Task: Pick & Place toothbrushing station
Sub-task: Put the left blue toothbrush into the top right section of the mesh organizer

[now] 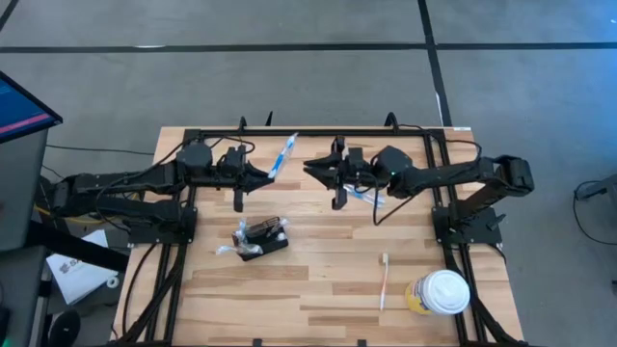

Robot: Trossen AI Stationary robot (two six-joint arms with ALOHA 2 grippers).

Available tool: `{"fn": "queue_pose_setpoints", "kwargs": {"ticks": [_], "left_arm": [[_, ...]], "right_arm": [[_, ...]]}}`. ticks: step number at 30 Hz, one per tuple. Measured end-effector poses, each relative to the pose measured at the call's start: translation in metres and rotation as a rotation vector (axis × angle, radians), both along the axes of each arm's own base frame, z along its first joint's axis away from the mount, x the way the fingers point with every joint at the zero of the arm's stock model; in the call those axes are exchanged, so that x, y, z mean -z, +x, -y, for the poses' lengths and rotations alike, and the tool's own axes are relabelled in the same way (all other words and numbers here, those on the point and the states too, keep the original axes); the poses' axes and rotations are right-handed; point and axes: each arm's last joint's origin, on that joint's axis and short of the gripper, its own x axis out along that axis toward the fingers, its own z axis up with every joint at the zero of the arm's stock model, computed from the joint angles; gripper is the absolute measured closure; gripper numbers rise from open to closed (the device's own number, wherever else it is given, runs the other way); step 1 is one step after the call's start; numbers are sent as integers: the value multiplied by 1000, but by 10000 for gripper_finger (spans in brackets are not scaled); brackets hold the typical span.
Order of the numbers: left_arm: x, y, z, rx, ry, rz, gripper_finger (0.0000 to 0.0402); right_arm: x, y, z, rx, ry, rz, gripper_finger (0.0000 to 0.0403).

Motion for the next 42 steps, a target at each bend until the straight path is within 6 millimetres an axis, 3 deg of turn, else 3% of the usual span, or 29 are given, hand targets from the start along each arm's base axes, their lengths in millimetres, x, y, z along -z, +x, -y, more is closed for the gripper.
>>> {"fn": "queue_pose_setpoints", "kwargs": {"ticks": [10,16,20,27,31,42], "left_arm": [[1,2,-1,-8,1,-1,384],[11,12,3,9,2,-5,384],[16,17,5,13,10,37,384],[21,17,4,6,13,26,384],[21,18,4,-10,19,29,384],[23,18,4,-32,16,12,384]], "right_arm": [[-3,0,1,7,-3,7,281],[-3,1,1,8,-2,6,283],[9,9,2,10,1,-26,284],[19,35,7,18,6,-32,284],[12,47,9,22,-1,-9,284],[7,46,19,37,21,-56,284]]}}
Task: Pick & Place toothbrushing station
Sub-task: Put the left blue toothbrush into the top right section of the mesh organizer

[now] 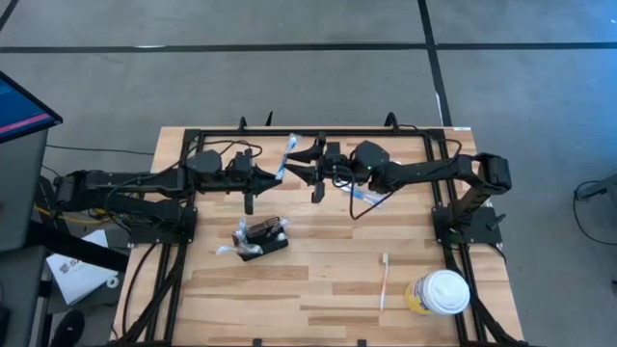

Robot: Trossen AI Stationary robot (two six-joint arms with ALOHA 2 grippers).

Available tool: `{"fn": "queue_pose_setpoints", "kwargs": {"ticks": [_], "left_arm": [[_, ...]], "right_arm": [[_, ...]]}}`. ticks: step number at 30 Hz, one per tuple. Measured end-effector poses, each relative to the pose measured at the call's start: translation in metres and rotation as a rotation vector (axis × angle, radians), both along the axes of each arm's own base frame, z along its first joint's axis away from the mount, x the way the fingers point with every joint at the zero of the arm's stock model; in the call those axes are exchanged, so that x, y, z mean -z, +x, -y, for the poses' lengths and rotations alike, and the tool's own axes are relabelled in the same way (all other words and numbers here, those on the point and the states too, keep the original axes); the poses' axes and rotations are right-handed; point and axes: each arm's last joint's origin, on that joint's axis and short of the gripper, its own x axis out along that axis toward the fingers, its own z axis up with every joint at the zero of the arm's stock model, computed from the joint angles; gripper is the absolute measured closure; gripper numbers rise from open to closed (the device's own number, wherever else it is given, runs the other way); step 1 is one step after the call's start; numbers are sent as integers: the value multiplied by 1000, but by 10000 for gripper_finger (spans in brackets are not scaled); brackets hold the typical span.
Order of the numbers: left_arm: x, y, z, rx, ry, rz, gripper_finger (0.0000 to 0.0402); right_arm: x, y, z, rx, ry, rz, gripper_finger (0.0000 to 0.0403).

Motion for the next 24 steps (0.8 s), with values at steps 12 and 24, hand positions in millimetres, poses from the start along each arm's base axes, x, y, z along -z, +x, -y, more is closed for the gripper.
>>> {"fn": "queue_pose_setpoints", "kwargs": {"ticks": [12,24], "left_arm": [[-14,-13,2,2,43,75,384],[-5,-4,5,19,34,26,384]], "right_arm": [[-5,-6,-6,-3,-23,-57,284],[-11,-8,-6,-2,-27,5,284]]}}
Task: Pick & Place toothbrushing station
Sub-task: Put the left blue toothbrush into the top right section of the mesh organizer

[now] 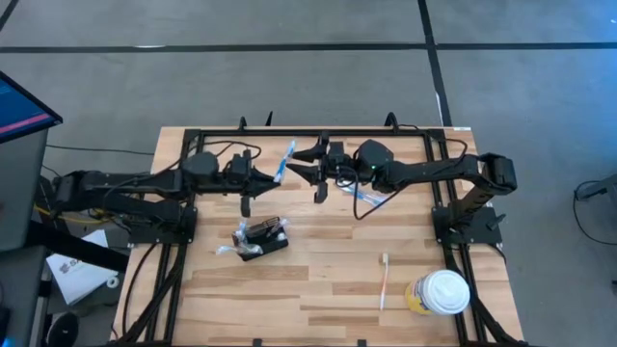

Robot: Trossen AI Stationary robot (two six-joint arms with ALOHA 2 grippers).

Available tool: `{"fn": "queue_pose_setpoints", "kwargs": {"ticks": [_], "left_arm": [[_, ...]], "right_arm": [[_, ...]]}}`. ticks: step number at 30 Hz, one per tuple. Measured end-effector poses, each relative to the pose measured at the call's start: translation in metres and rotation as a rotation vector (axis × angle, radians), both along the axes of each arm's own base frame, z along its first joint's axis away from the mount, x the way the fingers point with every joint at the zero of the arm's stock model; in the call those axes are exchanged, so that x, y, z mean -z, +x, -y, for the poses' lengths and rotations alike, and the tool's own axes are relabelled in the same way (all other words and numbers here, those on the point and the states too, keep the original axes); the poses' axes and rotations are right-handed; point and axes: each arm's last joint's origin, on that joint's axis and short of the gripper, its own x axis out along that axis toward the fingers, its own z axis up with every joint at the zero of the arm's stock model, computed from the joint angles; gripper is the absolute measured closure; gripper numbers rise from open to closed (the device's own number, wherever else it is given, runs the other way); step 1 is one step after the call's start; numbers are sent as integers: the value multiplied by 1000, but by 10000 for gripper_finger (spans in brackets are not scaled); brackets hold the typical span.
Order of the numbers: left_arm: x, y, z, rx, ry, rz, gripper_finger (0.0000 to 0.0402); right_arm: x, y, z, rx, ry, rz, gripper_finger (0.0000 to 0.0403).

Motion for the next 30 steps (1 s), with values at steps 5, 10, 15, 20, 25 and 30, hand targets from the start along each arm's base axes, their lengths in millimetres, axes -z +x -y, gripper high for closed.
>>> {"fn": "queue_pose_setpoints", "kwargs": {"ticks": [5,10,15,20,25,30], "left_arm": [[6,7,-1,-3,-2,-22,384],[8,10,-1,-3,-4,-29,384],[8,10,-1,3,-4,-28,382],[8,10,-1,0,-6,-28,360],[6,8,-1,3,-14,-19,337],[-3,-1,1,14,-9,26,331]], "right_arm": [[-1,0,0,1,-2,16,284],[-1,0,1,2,-1,14,291],[0,0,1,3,0,6,352],[0,0,1,1,5,5,387],[0,0,0,-25,-4,-1,395],[1,0,-1,-71,-13,-11,398]]}}
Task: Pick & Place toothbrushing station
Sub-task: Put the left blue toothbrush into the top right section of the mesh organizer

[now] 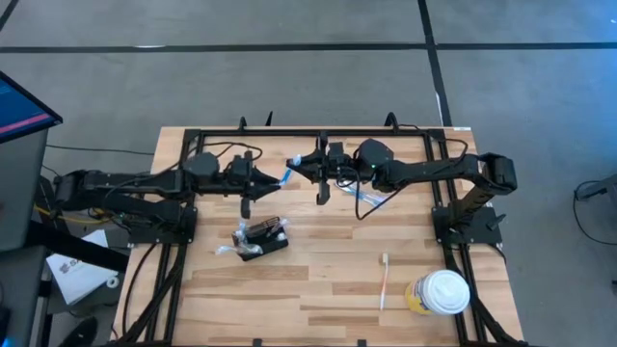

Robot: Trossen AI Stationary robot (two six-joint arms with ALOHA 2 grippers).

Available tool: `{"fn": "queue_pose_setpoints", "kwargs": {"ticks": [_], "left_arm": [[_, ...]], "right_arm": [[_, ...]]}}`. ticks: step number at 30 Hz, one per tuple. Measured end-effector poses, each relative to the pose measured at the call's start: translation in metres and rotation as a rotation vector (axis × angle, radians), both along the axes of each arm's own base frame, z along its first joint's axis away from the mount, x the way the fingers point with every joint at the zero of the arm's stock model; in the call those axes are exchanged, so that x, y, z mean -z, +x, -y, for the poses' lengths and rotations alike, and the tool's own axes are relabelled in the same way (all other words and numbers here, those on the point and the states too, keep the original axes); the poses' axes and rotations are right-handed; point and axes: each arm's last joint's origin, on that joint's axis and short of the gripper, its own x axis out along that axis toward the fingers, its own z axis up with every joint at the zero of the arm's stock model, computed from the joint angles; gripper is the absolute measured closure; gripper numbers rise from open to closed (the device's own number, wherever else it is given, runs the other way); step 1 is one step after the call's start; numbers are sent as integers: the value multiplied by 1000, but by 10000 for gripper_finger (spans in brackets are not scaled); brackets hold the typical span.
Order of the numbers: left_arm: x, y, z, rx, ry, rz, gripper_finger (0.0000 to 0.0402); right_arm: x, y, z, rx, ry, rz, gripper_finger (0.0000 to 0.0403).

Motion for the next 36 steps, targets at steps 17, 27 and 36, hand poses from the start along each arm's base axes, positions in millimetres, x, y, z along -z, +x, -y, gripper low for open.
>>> {"fn": "queue_pose_setpoints", "kwargs": {"ticks": [17,27,36], "left_arm": [[-18,-28,4,-4,11,63,330],[-18,-33,5,-3,9,44,330],[-17,-33,5,-3,8,35,330]], "right_arm": [[22,13,-28,-71,-58,-79,398],[39,23,-28,-70,-69,-101,398],[67,46,-27,-96,-57,-127,397]]}}
